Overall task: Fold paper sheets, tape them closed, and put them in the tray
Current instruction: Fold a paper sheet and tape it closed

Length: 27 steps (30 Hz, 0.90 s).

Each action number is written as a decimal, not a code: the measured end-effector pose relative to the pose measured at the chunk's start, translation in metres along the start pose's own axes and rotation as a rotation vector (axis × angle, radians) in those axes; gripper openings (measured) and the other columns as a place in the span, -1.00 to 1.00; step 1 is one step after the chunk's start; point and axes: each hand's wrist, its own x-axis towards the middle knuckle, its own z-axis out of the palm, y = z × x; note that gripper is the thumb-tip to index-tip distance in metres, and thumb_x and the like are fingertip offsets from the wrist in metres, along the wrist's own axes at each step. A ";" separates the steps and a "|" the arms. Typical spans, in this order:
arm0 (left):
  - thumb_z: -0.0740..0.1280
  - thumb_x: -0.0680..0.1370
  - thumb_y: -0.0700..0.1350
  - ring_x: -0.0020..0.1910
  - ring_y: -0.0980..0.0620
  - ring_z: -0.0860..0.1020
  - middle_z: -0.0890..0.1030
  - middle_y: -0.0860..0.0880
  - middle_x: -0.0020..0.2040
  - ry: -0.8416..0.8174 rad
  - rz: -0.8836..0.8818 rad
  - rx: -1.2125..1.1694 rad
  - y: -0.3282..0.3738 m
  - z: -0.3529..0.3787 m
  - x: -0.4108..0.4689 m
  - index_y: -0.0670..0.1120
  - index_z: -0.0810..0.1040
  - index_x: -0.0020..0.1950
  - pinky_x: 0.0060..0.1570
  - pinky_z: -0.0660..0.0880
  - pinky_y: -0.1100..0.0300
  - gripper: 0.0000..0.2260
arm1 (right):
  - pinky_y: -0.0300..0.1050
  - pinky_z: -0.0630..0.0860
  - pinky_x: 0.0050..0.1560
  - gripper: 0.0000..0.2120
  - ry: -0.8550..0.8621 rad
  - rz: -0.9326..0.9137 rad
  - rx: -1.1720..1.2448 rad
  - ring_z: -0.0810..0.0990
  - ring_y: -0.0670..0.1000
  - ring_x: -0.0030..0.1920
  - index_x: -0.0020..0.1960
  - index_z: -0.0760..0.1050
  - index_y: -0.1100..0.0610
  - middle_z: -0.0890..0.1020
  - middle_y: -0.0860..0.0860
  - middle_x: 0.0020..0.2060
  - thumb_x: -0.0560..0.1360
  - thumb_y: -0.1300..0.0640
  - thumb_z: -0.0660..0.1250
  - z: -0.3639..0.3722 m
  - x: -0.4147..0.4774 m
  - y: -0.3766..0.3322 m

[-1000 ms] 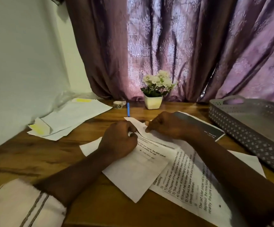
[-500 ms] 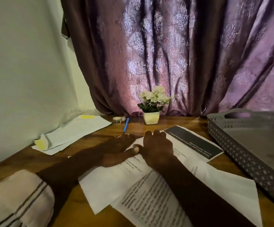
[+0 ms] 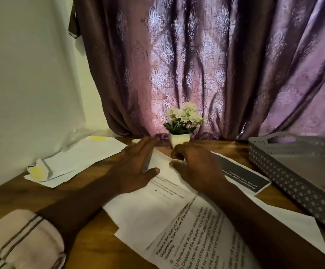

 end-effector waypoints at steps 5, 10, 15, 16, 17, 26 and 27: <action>0.35 0.49 0.10 0.33 0.01 0.51 0.61 0.05 0.26 0.204 0.230 0.230 0.000 -0.008 0.008 0.07 0.64 0.19 0.48 0.18 -0.13 -0.69 | 0.00 0.53 -0.15 -0.73 0.138 -0.133 0.170 0.59 -0.06 -0.17 -0.08 0.63 -0.01 0.64 -0.11 -0.17 0.53 -0.21 0.36 -0.002 0.003 0.014; 0.35 0.45 0.08 -0.05 -0.09 0.62 0.68 0.02 -0.06 0.105 0.235 0.122 0.000 -0.011 0.001 0.07 0.62 -0.01 0.02 0.51 -0.01 -0.83 | 0.14 0.57 -0.10 -0.38 0.156 0.108 0.341 0.64 0.06 -0.21 -0.14 0.67 0.12 0.69 0.06 -0.23 0.53 -0.41 0.18 0.009 0.002 0.020; 0.44 0.44 0.00 -0.12 0.04 0.53 0.59 0.11 -0.12 -0.055 0.163 0.093 -0.001 -0.012 0.002 0.11 0.46 -0.08 -0.14 0.45 0.10 -0.83 | -0.38 0.37 -0.17 -0.55 -0.252 0.165 -0.124 0.56 -0.14 -0.07 0.16 0.64 -0.08 0.67 -0.12 0.01 0.49 -0.38 0.33 0.001 -0.007 0.019; 0.43 0.45 0.02 -0.13 0.05 0.52 0.58 0.11 -0.13 -0.095 0.155 0.106 -0.001 -0.013 0.002 0.11 0.45 -0.06 -0.17 0.42 0.12 -0.82 | -0.43 0.27 -0.22 -0.53 -0.267 0.161 -0.145 0.53 -0.15 -0.07 0.20 0.62 -0.08 0.65 -0.13 0.03 0.48 -0.38 0.35 0.002 -0.008 0.019; 0.43 0.46 0.07 -0.13 0.07 0.52 0.57 0.12 -0.14 -0.129 0.145 0.109 0.001 -0.015 0.003 0.13 0.46 -0.03 -0.18 0.41 0.13 -0.81 | -0.44 0.21 -0.26 -0.53 -0.268 0.170 -0.131 0.50 -0.17 -0.08 0.21 0.61 -0.07 0.62 -0.14 0.01 0.48 -0.36 0.36 0.003 -0.006 0.018; 0.05 0.64 0.29 -0.16 0.06 0.49 0.53 0.13 -0.19 0.001 0.166 0.044 0.022 -0.004 -0.004 0.12 0.53 0.11 -0.08 0.35 0.06 -0.64 | -0.23 0.47 -0.02 -0.90 0.019 0.068 0.400 0.63 -0.20 -0.08 -0.11 0.69 0.02 0.70 -0.18 -0.17 0.48 0.01 0.54 0.031 -0.003 0.011; 0.05 0.64 0.25 -0.24 0.05 0.47 0.48 0.11 -0.29 0.064 0.161 -0.017 0.021 -0.001 -0.003 0.09 0.52 -0.02 -0.17 0.35 0.06 -0.65 | -0.25 0.50 0.02 -0.90 0.086 0.047 0.482 0.64 -0.19 -0.08 -0.13 0.70 0.05 0.72 -0.15 -0.19 0.48 0.03 0.55 0.032 -0.002 0.006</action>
